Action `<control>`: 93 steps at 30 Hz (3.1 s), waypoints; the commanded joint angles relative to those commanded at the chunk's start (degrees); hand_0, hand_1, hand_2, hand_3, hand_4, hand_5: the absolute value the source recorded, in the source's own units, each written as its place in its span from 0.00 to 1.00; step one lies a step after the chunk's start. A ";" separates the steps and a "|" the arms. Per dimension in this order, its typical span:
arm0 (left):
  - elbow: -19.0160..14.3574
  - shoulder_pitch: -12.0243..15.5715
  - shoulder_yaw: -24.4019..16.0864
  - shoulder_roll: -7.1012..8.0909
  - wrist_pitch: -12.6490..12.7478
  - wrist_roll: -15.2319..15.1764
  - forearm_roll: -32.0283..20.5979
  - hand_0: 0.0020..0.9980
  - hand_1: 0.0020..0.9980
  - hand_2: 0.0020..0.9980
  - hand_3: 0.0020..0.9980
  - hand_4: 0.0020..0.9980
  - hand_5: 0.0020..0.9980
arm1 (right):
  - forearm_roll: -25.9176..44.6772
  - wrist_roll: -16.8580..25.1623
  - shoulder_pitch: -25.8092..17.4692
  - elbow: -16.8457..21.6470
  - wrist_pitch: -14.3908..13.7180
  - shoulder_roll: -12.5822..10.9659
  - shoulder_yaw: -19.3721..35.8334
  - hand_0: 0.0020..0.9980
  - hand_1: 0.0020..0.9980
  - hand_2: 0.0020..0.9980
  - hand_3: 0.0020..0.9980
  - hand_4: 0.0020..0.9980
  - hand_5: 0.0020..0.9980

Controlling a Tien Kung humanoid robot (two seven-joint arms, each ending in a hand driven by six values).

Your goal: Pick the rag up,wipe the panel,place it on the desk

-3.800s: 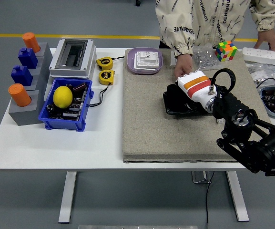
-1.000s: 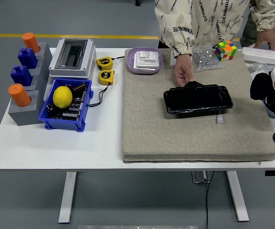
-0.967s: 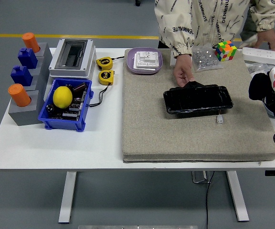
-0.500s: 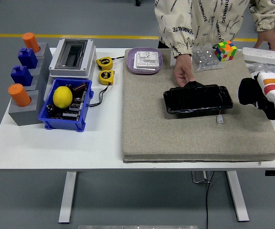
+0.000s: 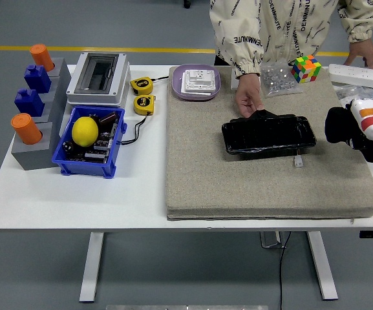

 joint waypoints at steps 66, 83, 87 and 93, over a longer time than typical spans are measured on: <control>0.07 -0.01 -0.06 0.20 -0.02 -0.01 0.05 0.64 0.66 0.69 0.57 0.61 0.51 | 4.22 -2.33 2.07 0.46 13.48 -0.62 2.57 0.75 0.74 0.83 0.80 1.00 0.51; 0.06 -0.03 -0.28 0.10 -0.03 -0.03 0.07 0.64 0.66 0.68 0.57 0.61 0.51 | 3.68 -1.99 2.00 1.71 13.82 -1.23 6.46 0.83 0.81 0.90 0.87 1.00 0.61; 0.09 0.04 -0.38 0.06 -0.04 -0.02 0.10 0.64 0.66 0.68 0.57 0.61 0.51 | 3.58 -2.04 1.74 2.10 13.90 -1.59 7.72 0.83 0.81 0.90 0.88 1.00 0.61; 0.09 0.03 -0.43 0.11 -0.02 -0.02 0.18 0.64 0.66 0.68 0.57 0.61 0.51 | 3.42 -2.40 1.50 2.44 14.12 -2.10 9.33 0.83 0.82 0.90 0.88 1.00 0.62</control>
